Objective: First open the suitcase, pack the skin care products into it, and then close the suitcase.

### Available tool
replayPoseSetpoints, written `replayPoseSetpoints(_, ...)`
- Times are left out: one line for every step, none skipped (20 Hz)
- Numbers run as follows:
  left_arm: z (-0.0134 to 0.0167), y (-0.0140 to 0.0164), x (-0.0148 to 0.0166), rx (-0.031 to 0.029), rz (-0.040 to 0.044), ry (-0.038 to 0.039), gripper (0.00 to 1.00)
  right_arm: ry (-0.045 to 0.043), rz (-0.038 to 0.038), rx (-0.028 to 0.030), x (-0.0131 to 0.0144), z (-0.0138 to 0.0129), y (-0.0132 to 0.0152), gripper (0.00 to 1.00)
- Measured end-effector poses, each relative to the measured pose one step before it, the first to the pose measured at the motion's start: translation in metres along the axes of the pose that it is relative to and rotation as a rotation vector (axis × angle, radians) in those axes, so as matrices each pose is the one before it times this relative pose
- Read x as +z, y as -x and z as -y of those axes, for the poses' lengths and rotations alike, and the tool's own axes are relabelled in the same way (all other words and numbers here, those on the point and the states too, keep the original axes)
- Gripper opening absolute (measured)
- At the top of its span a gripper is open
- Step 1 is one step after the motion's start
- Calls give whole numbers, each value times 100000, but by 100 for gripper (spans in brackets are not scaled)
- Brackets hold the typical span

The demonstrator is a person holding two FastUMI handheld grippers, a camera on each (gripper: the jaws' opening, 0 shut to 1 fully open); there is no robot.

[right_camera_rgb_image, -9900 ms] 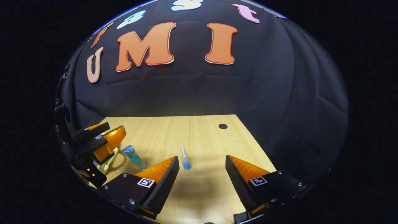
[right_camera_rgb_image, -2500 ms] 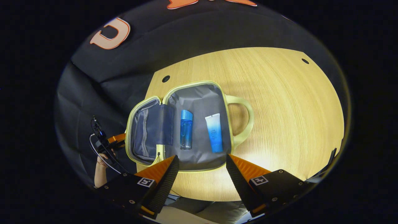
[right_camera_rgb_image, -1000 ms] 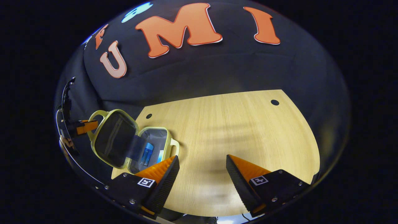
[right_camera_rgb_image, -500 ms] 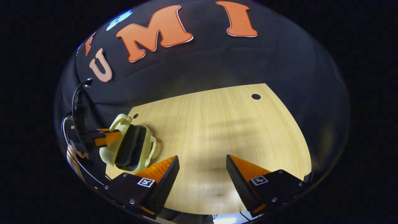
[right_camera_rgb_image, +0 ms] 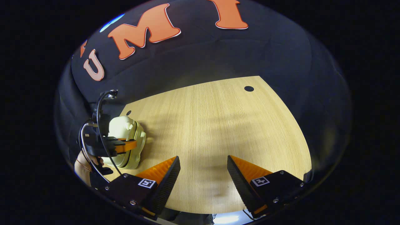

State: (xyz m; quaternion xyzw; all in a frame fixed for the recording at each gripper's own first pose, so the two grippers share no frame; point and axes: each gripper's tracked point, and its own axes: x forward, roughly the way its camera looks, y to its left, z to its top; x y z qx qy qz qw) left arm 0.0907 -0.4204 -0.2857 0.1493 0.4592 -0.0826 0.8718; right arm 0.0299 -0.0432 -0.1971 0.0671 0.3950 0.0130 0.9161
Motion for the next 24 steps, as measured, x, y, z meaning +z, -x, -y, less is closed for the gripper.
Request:
replayPoseSetpoints(30, 251, 256, 1473, -305, -1778, 6, 89, -271, 274, -38, -264, -168, 96)
replayPoseSetpoints(237, 11, 39, 162, -86, -966, 7, 370, 343, 418, 232, -324, -274, 96)
replayPoseSetpoints(324, 59, 0, -876, -716, 1587, 11, 334, 9, 294, 7, -275, -136, 96)
replayPoseSetpoints(684, 352, 92, -1858, -463, 3436, 19, 551, -7, 392, 109, -369, -168, 96)
replayPoseSetpoints(722, 506, 234, -1282, 612, 4225, 24, 837, 396, 267, 208, -235, -18, 96)
replayPoseSetpoints(571, 581, 564, -536, 1810, 1745, 25, 877, 362, 172, 271, -297, -69, 96)
replayPoseSetpoints(639, 874, 1401, 163, 3806, 1046, 37, 836, 540, 38, 205, -225, -37, 96)
replayPoseSetpoints(619, 1020, 1103, -271, 3427, 659, 46, 916, 236, 283, 212, -390, -44, 96)
replayPoseSetpoints(999, 1534, 2238, -429, 6158, 1443, 60, 276, 702, 174, 459, -298, 106, 96)
replayPoseSetpoints(593, 1192, 1951, 683, 5366, 1134, 75, 183, 1219, 42, 543, -306, 78, 96)
replayPoseSetpoints(824, 1524, 2801, 646, 7673, 1527, 93, 309, 1914, -102, 769, -382, 251, 96)
replayPoseSetpoints(-756, 3259, 652, 385, 7805, 1858, 97, 352, 2950, -556, 903, -272, 498, 96)
replayPoseSetpoints(1043, 616, 2387, 596, 6338, 2014, 97, 191, 3087, -693, 877, -263, 364, 96)
replayPoseSetpoints(387, 2087, 2531, 928, 8506, 2576, 96, 497, 4530, -791, 1321, -340, 551, 96)
replayPoseSetpoints(297, 1773, 2373, 1435, 8056, 1555, 96, 960, 5775, -922, 1551, -325, 587, 96)
replayPoseSetpoints(-1099, -3803, -4323, 1377, 5997, 181, 96, 1679, 4970, -704, 1261, -328, 391, 96)
replayPoseSetpoints(855, 1273, 3408, 1227, 5706, -628, 96, 2018, 5062, -756, 1427, -363, 582, 96)
replayPoseSetpoints(178, 633, 953, 793, 7021, -905, 96, 2547, 6647, -379, 1602, -440, 580, 96)
replayPoseSetpoints(144, -46, 351, -572, 4883, -320, 96, 1707, 4889, -46, 1364, -676, 456, 96)
replayPoseSetpoints(-5, 7, 309, -299, 4419, -200, 96, 1018, 4575, -291, 1216, -621, 445, 96)
replayPoseSetpoints(-252, -57, 288, 677, 3602, -97, 96, 383, 3771, 433, 890, -721, 392, 95)
replayPoseSetpoints(-134, -11, 201, 1421, 3907, -135, 96, -194, 2978, 980, 746, -797, 241, 95)
replayPoseSetpoints(141, -158, 74, 434, 2315, -104, 96, -192, 3861, 1295, 882, -1056, 680, 95)
replayPoseSetpoints(-68, 127, 317, 705, 2934, 137, 96, 393, 2505, -8, 467, -199, 695, 95)
